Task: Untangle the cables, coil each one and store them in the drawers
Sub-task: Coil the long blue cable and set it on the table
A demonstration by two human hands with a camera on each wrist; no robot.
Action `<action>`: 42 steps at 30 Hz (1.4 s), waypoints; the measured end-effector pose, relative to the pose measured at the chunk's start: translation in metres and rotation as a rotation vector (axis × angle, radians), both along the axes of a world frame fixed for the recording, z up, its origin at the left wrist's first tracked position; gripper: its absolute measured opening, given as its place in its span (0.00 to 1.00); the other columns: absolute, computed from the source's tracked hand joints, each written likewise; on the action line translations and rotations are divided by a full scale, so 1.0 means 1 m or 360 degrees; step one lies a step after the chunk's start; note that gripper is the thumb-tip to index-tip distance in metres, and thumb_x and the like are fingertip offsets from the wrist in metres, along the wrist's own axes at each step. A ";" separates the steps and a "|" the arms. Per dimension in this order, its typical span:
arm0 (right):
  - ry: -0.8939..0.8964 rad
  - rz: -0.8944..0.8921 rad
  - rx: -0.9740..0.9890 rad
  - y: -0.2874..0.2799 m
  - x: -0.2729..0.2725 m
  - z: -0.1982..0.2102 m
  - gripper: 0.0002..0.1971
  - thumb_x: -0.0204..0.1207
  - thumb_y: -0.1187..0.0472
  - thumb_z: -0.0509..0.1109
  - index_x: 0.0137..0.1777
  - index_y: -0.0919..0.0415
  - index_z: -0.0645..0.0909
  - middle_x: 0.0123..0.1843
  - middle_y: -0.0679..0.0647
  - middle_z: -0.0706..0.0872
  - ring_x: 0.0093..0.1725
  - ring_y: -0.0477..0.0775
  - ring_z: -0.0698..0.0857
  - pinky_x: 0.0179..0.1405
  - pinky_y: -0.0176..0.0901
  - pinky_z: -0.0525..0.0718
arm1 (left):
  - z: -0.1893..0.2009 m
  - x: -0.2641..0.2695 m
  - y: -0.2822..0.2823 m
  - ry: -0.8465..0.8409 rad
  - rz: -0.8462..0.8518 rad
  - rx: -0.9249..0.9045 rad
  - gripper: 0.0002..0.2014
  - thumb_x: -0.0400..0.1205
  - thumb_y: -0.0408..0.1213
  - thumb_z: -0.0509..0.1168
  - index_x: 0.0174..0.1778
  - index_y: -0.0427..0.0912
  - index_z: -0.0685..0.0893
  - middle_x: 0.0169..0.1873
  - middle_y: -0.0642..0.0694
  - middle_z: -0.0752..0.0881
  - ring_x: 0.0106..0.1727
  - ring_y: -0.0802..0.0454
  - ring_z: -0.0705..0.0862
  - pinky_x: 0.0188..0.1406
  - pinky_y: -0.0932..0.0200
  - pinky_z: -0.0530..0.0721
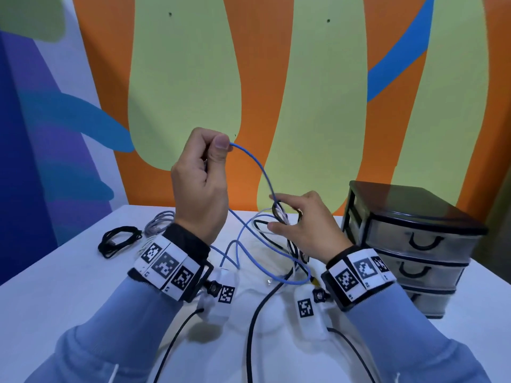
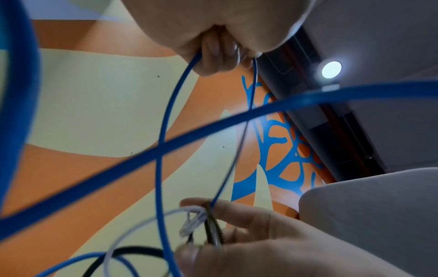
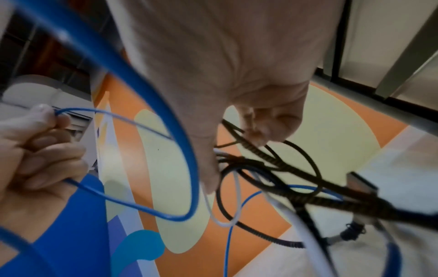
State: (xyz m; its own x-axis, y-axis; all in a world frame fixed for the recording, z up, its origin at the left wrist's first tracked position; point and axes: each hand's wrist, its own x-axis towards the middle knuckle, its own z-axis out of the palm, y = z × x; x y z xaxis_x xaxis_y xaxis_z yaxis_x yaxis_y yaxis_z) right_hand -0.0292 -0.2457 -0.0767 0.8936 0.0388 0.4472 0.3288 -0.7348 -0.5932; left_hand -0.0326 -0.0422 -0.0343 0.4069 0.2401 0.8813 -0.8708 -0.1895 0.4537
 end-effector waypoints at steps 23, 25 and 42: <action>0.0057 0.0602 0.0662 0.013 0.001 -0.006 0.31 0.76 0.78 0.74 0.73 0.48 0.82 0.54 0.58 0.94 0.58 0.58 0.92 0.65 0.52 0.89 | -0.008 0.015 0.002 0.1023 -0.0266 0.0873 0.15 0.94 0.39 0.61 0.48 0.36 0.89 0.27 0.55 0.86 0.24 0.60 0.76 0.35 0.55 0.72; 0.0224 0.0790 0.0754 0.017 0.005 -0.012 0.34 0.80 0.84 0.61 0.76 0.49 0.77 0.57 0.63 0.94 0.64 0.61 0.90 0.69 0.50 0.84 | -0.005 0.007 -0.002 0.1096 -0.0565 0.0704 0.15 0.95 0.35 0.60 0.51 0.28 0.85 0.29 0.45 0.83 0.21 0.59 0.75 0.28 0.63 0.75; -0.0081 -0.0311 -0.0187 -0.004 -0.008 0.007 0.32 0.82 0.24 0.56 0.75 0.40 0.83 0.68 0.44 0.90 0.64 0.54 0.88 0.65 0.58 0.85 | 0.019 0.001 0.019 0.0420 -0.0646 -0.0048 0.12 0.93 0.43 0.65 0.47 0.42 0.88 0.28 0.49 0.68 0.25 0.53 0.62 0.23 0.61 0.61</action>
State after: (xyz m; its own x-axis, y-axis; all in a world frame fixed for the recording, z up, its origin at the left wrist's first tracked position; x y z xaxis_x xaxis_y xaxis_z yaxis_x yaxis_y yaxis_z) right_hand -0.0369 -0.2496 -0.0702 0.8658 -0.0782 0.4943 0.2009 -0.8503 -0.4864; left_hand -0.0318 -0.0231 -0.0151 0.6818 0.0398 0.7304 -0.7261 0.1584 0.6691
